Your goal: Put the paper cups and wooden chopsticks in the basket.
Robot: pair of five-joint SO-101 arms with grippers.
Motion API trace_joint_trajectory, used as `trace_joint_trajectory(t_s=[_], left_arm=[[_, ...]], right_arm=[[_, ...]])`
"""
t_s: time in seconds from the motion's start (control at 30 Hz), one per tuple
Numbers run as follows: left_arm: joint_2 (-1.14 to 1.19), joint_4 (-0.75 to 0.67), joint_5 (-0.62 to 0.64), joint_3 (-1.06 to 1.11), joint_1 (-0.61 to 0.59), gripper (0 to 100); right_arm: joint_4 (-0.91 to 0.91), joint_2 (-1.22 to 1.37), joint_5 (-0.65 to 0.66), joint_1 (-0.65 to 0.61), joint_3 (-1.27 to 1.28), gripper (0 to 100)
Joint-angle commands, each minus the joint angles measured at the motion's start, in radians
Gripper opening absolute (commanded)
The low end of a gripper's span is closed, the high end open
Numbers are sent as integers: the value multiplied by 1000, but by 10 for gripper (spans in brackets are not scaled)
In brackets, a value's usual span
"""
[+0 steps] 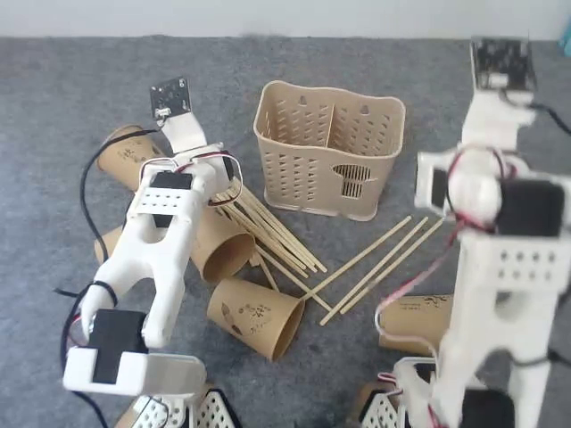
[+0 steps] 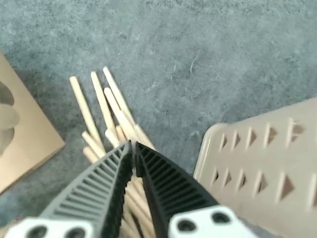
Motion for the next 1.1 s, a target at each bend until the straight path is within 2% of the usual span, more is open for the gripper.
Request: trace_joint_trajectory(t_s=[0.0,0.13,0.27,0.4,0.53,0.7,0.8,0.97,1.07], left_arm=[[-63,92,-9,-68,-11,13],[-64,222,-81,-142,-44,13],[-94,367,-100,-219,-112,13],[-209,448,-101,-191,-123,13],[-384,445,-104,-82,-123,13],[-603,413,-193,65,-124,13],[-701,367,-210,162,-126,13],[-798,345,-233,245,-121,13],[-812,345,-238,259,-121,13]], right_arm=[[41,-130,86,76,132,82],[39,-209,230,153,325,81],[42,-275,506,220,523,80],[41,-349,651,369,635,84],[42,-380,744,437,733,84],[38,-380,882,481,853,85],[38,-380,901,504,859,87],[42,-380,965,519,875,212],[39,-380,1017,542,901,214]])
